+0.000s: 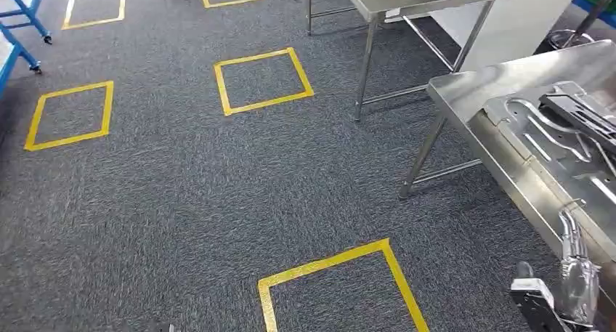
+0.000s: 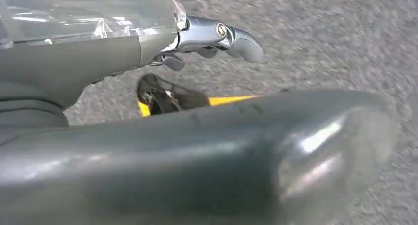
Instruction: Take the parts from the cabinet and place them on the table.
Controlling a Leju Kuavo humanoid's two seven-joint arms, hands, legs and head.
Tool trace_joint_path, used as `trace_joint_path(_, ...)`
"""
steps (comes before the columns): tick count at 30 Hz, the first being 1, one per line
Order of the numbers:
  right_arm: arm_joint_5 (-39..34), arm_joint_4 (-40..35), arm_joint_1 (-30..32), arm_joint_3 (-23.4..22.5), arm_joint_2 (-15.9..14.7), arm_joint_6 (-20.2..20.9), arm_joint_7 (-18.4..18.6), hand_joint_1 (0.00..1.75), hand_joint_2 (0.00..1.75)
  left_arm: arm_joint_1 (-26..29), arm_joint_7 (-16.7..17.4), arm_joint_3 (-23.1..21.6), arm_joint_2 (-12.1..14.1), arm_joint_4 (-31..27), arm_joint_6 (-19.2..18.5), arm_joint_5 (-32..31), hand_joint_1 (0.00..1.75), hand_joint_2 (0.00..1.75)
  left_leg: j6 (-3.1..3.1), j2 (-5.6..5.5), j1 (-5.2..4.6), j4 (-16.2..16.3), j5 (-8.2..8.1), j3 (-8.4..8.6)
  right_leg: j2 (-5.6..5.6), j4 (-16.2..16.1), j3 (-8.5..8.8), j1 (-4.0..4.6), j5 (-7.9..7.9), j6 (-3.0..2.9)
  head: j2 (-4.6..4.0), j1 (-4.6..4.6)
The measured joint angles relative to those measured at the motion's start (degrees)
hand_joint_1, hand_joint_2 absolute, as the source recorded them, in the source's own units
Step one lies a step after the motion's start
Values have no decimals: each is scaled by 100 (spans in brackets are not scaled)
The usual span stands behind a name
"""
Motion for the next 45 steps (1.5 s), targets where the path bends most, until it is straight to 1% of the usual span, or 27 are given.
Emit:
trace_joint_path(1, 125, 118, -185, 131, 39, -35, 2, 0, 0, -8, 0, -4, -2, 0, -2, -11, 0, 0, -44, 101, 36, -427, 144, 368, -59, 44, -128, -9, 60, 33, -2, 0)
trace_joint_path(3, 449, 281, -513, 416, 161, -87, 39, 0, 0, -52, 9, -17, -13, -4, -4, -37, 0, 0, -75, 531, 38, -1555, -165, 1264, -144, 179, -252, 6, 118, 108, 0, -4)
trace_joint_path(4, 661, 406, -734, 566, 239, -131, 76, 0, 0, -91, 13, -22, -13, -9, -2, -89, 0, 0, 62, 490, -27, -1851, -321, 1340, -212, 211, -293, -3, 155, 156, 0, -3)
trace_joint_path(7, 1255, 969, -1366, 1159, 661, -192, 249, 0, 0, -86, 46, -39, -9, -9, -2, -144, 0, 0, 245, 348, -88, -1827, -137, 1184, -380, 182, -311, -75, 320, 286, 0, 7)
trace_joint_path(8, 1395, 1128, -1531, 1349, 761, -214, 260, 0, 0, -95, 55, -44, -15, -9, 9, -186, 0, 0, 292, 317, -73, -1842, -58, 1127, -147, 259, -355, -111, 139, 323, 0, 9)
trace_joint_path(10, 1604, 1524, -1711, 1784, 982, -227, 280, 0, 0, -135, 81, -59, -13, -9, 26, -214, 0, 0, 387, 208, -88, -1837, 94, 964, 265, 831, -530, -116, -567, 315, 0, 9)
trace_joint_path(12, 1689, 1859, -1815, 2049, 1138, -293, 343, 0, 0, -131, 89, -68, -15, -9, 26, -221, 0, 0, 408, 4, -138, -1826, 271, 737, 372, 1714, -707, -78, -1080, 281, 0, 9)
trace_joint_path(13, 1733, 1998, -1868, 2144, 1215, -269, 356, 0, 0, -118, 92, -68, -17, -9, 35, -223, 0, 0, 408, -84, -156, -1818, 318, 634, 386, 1943, -716, -61, -1048, 255, 0, 7)
trace_joint_path(16, 2108, 2632, -2097, 2619, 1525, 275, 615, 0, 0, -91, 129, -72, -17, -9, 129, -317, 0, 0, 377, -292, -178, -1776, 494, 372, 463, 1336, -143, 17, -417, 115, 0, 7)
trace_joint_path(17, 2311, 2996, -2183, 2794, 1615, 582, 801, 0, 0, -97, 140, -85, -17, -9, 172, -345, 0, 0, 361, -345, -177, -1753, 541, 317, 600, 870, 189, 40, -353, 59, 0, 7)
trace_joint_path(18, 2518, 3413, -2258, 2968, 1679, 864, 1030, 0, 0, -107, 160, -118, -37, -9, 243, -394, 0, 0, 332, -406, -188, -1726, 579, 260, 855, 348, 527, 65, -536, -16, 0, 7)
trace_joint_path(22, 2784, 4879, -2127, 3497, 1867, 1524, 2172, 0, 0, -97, 210, -173, -42, -9, 413, -411, 0, 0, 201, -702, -171, -1756, 767, 179, 627, -6, 660, 58, -615, -82, 0, 7)
trace_joint_path(23, 2642, 5176, -2011, 3506, 1864, 1714, 2554, 0, 0, -77, 243, -173, -42, -9, 455, -415, 0, 0, 210, -577, -168, -1706, 730, 127, 517, -56, 672, 25, -547, -118, 0, 7)
trace_joint_path(25, 2200, 5710, -1691, 3422, 1746, 2068, 3451, 0, 0, -58, 337, -190, -42, -9, 549, -479, 0, 0, 153, -150, -171, -1180, 196, -68, 370, -75, 640, 48, -502, -176, 0, 4)
trace_joint_path(27, 1669, 6088, -1184, 3181, 1591, 2103, 3991, 0, 0, -63, 405, -221, -39, -9, 636, -593, 0, 0, 76, -43, -111, -288, -252, -362, 179, -72, 627, 61, -538, -161, 0, 5)
trace_joint_path(28, 1452, 6223, -942, 3050, 1536, 2094, 4068, 0, 0, -50, 424, -234, -39, -9, 658, -632, 0, 0, 57, -12, -87, 8, -288, -441, 81, -66, 614, 56, -567, -147, -2, 4)
trace_joint_path(29, 1142, 6370, -730, 2864, 1440, 2081, 4191, 0, 0, -22, 428, -264, -39, -9, 690, -653, 0, 0, 31, 21, -52, 23, -203, -383, 6, -63, 625, 47, -598, -130, 0, 4)
trace_joint_path(31, 580, 6544, -482, 2466, 1355, 2024, 4385, 0, 0, 15, 431, -302, -31, -9, 732, -691, 0, 0, -4, 102, 9, -706, 139, 143, -84, -62, 673, 27, -628, -86, 0, 4)
trace_joint_path(32, 301, 6594, -409, 2222, 1327, 1967, 4458, 0, 0, 10, 420, -306, -20, -9, 739, -715, 0, 0, 7, 207, 10, -1232, 280, 480, -106, -62, 711, 18, -649, -56, 0, 4)
trace_joint_path(33, 95, 6622, -352, 2005, 1313, 1915, 4474, 0, 0, -7, 404, -310, -17, -9, 745, -713, 0, 0, 33, 427, -14, -1611, 164, 711, -134, -64, 747, 18, -673, -20, 0, 4)
trace_joint_path(34, -72, 6653, -304, 1788, 1309, 1865, 4474, 0, 0, -23, 389, -313, -4, -9, 745, -713, 0, 0, 103, 432, -100, -1611, 144, 774, -164, -63, 759, 17, -699, 30, 0, 4)
trace_joint_path(37, -265, 6708, -258, 1304, 1309, 1803, 4470, 0, 0, -11, 356, -315, 13, -9, 745, -715, 0, 0, 311, 289, -105, -1742, -36, 779, -226, 69, 856, -21, -639, 209, 0, 4)
trace_joint_path(38, -315, 6707, -251, 1187, 1318, 1801, 4443, 0, 0, -12, 337, -317, 24, -11, 745, -719, 0, 0, 371, 217, -88, -1792, -14, 946, -210, 139, 811, -37, -704, 241, 4, 4)
trace_joint_path(39, -334, 6718, -229, 1104, 1324, 1801, 4391, 0, 0, 3, 308, -319, 24, -11, 741, -719, 0, 0, 394, 199, -99, -1831, -44, 1031, 54, 302, 747, -70, -740, 249, -2, 7)
trace_joint_path(41, -368, 6751, -183, 974, 1333, 1801, 4306, 0, 0, -29, 295, -321, 28, -9, 737, -712, 0, 0, 430, 100, -111, -1824, -1, 1105, 343, 1125, 188, -87, -1045, 226, 0, 9)
trace_joint_path(43, -383, 6782, -150, 851, 1346, 1801, 4167, 0, 0, -58, 249, -321, 31, -11, 769, -710, 0, 0, 433, -97, -119, -1823, -59, 1149, 393, 1768, -390, -81, -1404, 245, 0, 2)
trace_joint_path(45, -385, 6799, -122, 793, 1351, 1801, 4111, 0, 0, -57, 219, -321, 33, -11, 780, -710, 0, 0, 407, -285, -120, -1822, -146, 1253, 402, 1675, -576, -87, -1389, 248, 0, 6)
